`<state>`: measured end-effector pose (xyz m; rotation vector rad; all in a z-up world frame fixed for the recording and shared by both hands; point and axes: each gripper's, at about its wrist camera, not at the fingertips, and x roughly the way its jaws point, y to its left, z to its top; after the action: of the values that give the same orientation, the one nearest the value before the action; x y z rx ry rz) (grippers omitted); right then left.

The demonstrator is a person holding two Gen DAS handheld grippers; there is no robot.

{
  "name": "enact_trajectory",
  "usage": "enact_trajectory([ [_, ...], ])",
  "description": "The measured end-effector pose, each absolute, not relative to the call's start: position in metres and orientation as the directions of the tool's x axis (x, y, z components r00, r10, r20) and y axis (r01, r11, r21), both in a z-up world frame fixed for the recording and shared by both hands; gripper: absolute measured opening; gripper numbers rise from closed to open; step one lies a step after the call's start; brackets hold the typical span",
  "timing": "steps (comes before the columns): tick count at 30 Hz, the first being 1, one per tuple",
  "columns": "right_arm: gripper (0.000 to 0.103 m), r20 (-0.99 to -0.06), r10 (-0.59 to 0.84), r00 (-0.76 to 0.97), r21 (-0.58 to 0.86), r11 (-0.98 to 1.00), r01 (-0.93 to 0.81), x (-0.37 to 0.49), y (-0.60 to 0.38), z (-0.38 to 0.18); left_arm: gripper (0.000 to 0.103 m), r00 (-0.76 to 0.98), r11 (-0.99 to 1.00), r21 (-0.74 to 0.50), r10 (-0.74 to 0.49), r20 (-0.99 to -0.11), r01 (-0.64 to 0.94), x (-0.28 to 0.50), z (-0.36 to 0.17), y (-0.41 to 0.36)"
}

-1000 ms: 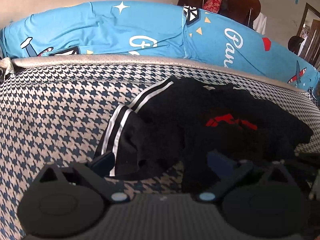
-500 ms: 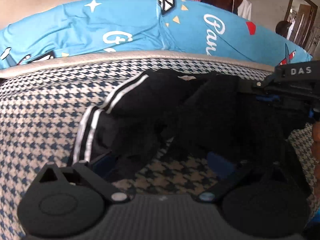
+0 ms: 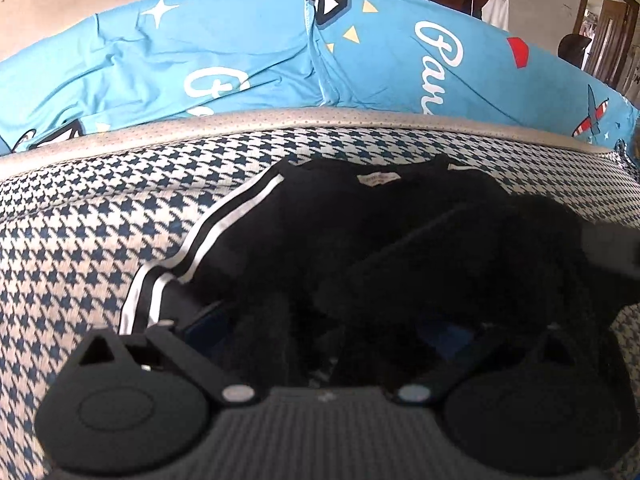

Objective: Fold clothes
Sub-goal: 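Smooth the folded clothes stack with the right gripper toward the left gripper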

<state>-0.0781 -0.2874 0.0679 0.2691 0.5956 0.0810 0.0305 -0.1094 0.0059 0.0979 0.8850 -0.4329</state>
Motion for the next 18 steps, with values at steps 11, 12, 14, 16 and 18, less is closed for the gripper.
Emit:
enact_trajectory([
  [11, 0.028, -0.590, 0.255, 0.766, 0.133, 0.966, -0.219, -0.097, -0.244, 0.058, 0.103, 0.538, 0.920, -0.139, -0.331, -0.775, 0.366, 0.046, 0.005, -0.104],
  [12, 0.028, -0.598, 0.257, 0.759, 0.120, 0.965, -0.233, -0.096, -0.240, 0.055, 0.103, 0.535, 0.921, -0.144, -0.332, -0.777, 0.362, 0.047, 0.005, -0.104],
  [14, 0.028, -0.614, 0.252, 0.748, 0.091, 0.964, -0.251, -0.095, -0.232, 0.049, 0.103, 0.529, 0.922, -0.153, -0.334, -0.780, 0.355, 0.049, 0.005, -0.103],
  [16, 0.028, -0.627, 0.236, 0.742, 0.062, 0.965, -0.254, -0.092, -0.224, 0.043, 0.103, 0.529, 0.923, -0.150, -0.330, -0.782, 0.354, 0.050, 0.004, -0.104],
  [18, 0.029, -0.639, 0.217, 0.738, 0.021, 0.964, -0.265, -0.088, -0.215, 0.037, 0.103, 0.529, 0.923, -0.145, -0.327, -0.783, 0.356, 0.049, 0.004, -0.105],
])
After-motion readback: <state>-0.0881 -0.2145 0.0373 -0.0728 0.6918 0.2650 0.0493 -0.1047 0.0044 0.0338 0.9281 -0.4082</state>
